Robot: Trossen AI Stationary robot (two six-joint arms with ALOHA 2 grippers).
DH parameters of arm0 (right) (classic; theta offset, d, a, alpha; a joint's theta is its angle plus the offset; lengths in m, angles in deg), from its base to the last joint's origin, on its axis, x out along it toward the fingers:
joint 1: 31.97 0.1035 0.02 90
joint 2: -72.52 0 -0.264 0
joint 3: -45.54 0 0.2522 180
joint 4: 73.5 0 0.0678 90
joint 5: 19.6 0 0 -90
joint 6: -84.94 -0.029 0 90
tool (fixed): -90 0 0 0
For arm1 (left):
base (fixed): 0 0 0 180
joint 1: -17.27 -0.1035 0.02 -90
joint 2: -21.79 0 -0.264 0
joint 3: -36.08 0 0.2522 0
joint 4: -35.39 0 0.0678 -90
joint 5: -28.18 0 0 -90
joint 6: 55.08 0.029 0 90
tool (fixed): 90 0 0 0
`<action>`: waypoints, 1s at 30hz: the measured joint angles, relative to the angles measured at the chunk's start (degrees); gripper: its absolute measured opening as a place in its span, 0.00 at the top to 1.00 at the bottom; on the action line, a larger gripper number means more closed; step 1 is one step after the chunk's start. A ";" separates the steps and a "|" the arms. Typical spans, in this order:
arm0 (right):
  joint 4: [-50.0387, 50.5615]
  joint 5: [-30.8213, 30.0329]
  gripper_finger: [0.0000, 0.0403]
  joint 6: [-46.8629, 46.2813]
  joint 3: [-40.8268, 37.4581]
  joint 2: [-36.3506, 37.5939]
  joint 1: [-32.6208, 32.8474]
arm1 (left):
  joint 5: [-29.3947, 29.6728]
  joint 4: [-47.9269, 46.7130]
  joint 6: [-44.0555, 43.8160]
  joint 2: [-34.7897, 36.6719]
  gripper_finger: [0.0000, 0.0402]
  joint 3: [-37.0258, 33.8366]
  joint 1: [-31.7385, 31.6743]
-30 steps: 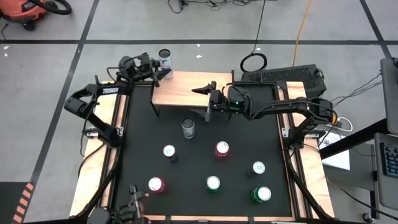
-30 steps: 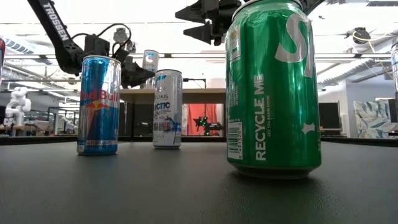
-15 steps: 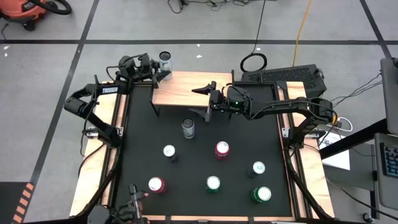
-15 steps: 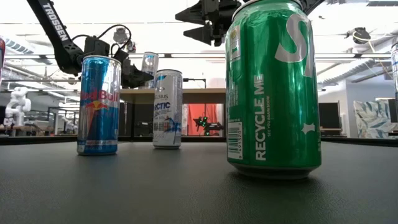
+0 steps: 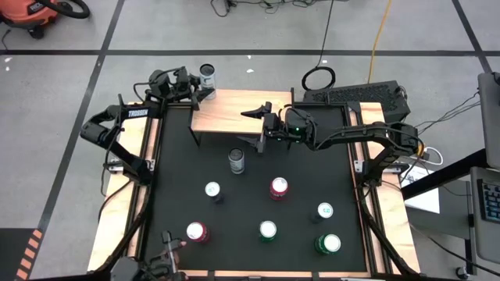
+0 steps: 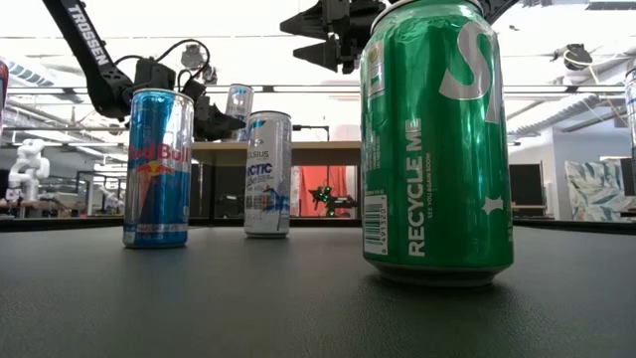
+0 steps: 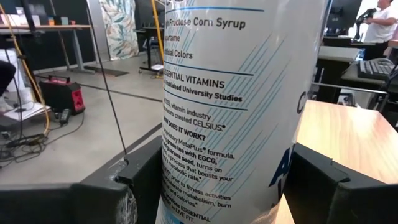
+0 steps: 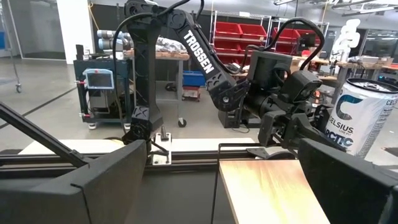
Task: Place canned beverage on shelf
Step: Put the right white-blue soda can on the shelf
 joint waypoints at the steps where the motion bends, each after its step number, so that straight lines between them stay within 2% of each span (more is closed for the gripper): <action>1: 0.00 0.00 0.01 0.00 0.00 0.00 0.00 | 0.00 -0.49 0.52 0.06 0.36 0.05 -0.01; 24: -0.04 1.51 0.01 0.29 0.00 0.02 0.02 | -1.24 -1.18 -1.16 0.04 0.36 0.09 -0.02; 30: -0.02 1.51 0.01 0.42 -0.02 0.02 0.02 | -1.40 -1.47 -1.24 0.00 0.30 0.04 -0.02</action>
